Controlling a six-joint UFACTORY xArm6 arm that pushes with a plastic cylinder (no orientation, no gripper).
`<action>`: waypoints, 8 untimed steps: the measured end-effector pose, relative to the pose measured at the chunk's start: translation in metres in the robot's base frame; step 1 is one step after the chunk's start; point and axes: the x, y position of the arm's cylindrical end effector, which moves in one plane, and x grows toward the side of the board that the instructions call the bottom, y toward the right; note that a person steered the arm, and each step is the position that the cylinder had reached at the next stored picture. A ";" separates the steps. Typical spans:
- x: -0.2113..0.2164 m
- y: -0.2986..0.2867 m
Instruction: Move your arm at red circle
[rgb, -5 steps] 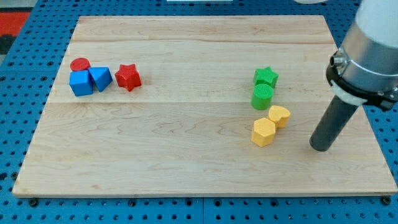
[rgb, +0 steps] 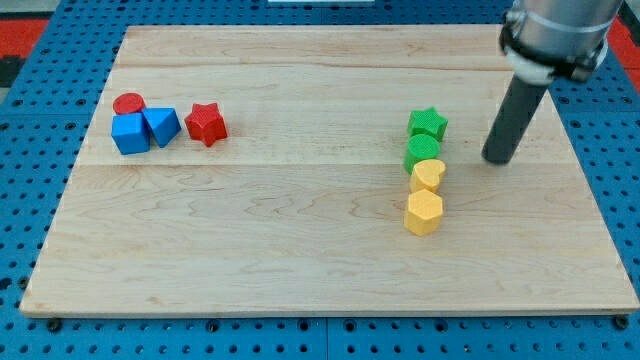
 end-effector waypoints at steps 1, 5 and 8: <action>-0.056 -0.002; -0.146 -0.311; -0.132 -0.509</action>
